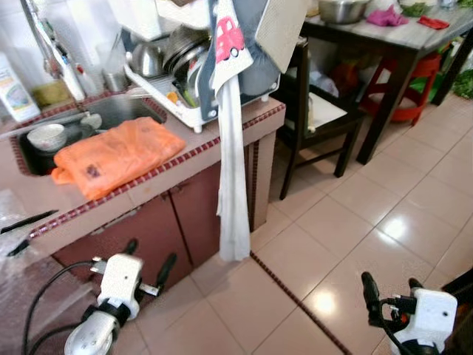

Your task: Kitchen organization

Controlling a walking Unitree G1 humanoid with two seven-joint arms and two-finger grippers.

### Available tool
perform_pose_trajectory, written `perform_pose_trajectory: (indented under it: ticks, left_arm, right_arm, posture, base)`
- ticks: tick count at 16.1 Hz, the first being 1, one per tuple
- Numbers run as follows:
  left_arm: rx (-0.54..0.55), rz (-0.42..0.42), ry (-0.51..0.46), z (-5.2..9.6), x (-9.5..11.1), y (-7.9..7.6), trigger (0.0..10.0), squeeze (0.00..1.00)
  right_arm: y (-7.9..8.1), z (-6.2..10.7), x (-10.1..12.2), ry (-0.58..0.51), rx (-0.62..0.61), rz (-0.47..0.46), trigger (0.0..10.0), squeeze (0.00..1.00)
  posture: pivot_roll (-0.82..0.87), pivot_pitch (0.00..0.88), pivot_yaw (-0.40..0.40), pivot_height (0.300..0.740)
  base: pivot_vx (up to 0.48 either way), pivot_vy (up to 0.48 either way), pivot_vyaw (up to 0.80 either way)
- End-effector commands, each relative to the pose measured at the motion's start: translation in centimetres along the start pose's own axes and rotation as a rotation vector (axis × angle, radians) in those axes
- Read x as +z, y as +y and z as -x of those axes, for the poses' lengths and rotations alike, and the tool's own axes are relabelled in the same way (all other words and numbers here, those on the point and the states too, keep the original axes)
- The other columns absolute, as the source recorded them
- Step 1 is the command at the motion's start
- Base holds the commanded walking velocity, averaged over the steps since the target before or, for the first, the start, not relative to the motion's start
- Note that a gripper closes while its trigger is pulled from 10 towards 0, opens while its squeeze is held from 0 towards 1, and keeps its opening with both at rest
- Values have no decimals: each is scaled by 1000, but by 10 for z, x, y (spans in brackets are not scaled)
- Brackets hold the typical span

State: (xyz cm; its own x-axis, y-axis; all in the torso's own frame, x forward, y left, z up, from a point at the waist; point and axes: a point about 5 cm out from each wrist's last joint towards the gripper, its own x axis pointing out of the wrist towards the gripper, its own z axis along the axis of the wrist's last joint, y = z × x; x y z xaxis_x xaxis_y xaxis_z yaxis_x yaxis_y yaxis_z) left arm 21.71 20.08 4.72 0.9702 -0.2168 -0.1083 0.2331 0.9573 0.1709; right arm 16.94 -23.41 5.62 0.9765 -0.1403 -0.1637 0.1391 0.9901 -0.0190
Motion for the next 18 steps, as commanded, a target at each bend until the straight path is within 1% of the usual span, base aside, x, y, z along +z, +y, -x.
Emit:
perform_pose_trajectory:
  ticks: [1,2,3,4,5,6,7,8,9,10,11,12,13,14,15,16,17,18]
  left_arm:
    - [28,-24,-43,-1,14,1,10000,0]
    - [38,-36,-55,2,18,-1,10000,0]
    - [39,-42,-59,2,18,-2,10000,0]
    - [71,-12,-44,3,16,-2,10000,0]
    - [86,-32,-47,-1,15,-2,10000,0]
    - [114,-12,-47,-4,15,-3,10000,0]
    - [120,1,-52,-8,18,-6,10000,0]
    - [108,6,-57,-9,20,-8,10000,0]
    - [105,-11,-54,-4,21,-7,10000,0]
    - [123,-19,-67,-3,26,-3,10000,0]
    - [127,-25,-80,-4,31,-2,10000,0]
    - [159,-8,-115,-8,41,1,10000,0]
    - [190,-10,-136,-9,45,4,10000,0]
    - [216,1,-124,-8,43,8,10000,0]
    - [264,0,-100,-7,39,17,10000,0]
    - [264,-5,-94,-8,36,19,10000,0]
    - [234,-9,-94,-11,35,17,10000,0]
    - [222,-18,-101,-14,36,17,10000,0]
  right_arm:
    - [6,-1,12,-15,56,52,10000,0]
    - [9,-1,17,-16,95,108,10000,0]
    - [10,-2,20,-9,110,129,10000,0]
    - [12,-4,21,5,126,129,10000,0]
    - [14,-8,20,17,139,139,10000,0]
    - [16,-11,20,19,149,146,10000,0]
    - [18,-15,24,4,154,159,10000,0]
    - [19,-18,28,-16,155,166,10000,0]
    - [16,-22,38,-59,125,172,10000,0]
    - [10,-24,47,-97,67,159,10000,0]
    - [9,-24,49,-104,51,147,10000,0]
    - [12,-22,54,-129,26,156,10000,0]
    - [16,-19,58,-150,-3,157,10000,0]
    - [18,-17,61,-164,-17,150,10000,0]
    - [28,-11,66,-187,-20,137,10000,0]
    - [32,-9,67,-199,-10,160,10000,0]
    - [35,-7,66,-199,-19,172,10000,0]
    - [33,-6,66,-195,-54,177,10000,0]
  posture:
    - [-102,40,-9,740]
    - [-92,33,-40,740]
    - [-84,35,-61,740]
    - [-77,37,-79,740]
    - [-71,38,-83,740]
    - [-75,39,-77,740]
    - [-80,37,-49,740]
    - [-79,38,-41,740]
    - [-74,45,-18,740]
    - [-67,54,-16,740]
    - [-68,55,-16,740]
    - [-66,65,-22,740]
    - [-64,66,-23,740]
    - [-61,63,-23,740]
    - [-64,66,-13,740]
    - [-64,66,-13,740]
    - [-69,71,8,740]
    - [-73,70,11,740]
  base:
    - [0,0,0]
    - [0,0,0]
    - [0,0,0]
    - [0,0,0]
    - [0,0,0]
    - [0,0,0]
    - [0,0,0]
    - [0,0,0]
    - [0,0,0]
    - [0,0,0]
    - [0,0,0]
    - [0,0,0]
    - [0,0,0]
    - [0,0,0]
    - [0,0,0]
    - [0,0,0]
    - [0,0,0]
    - [0,0,0]
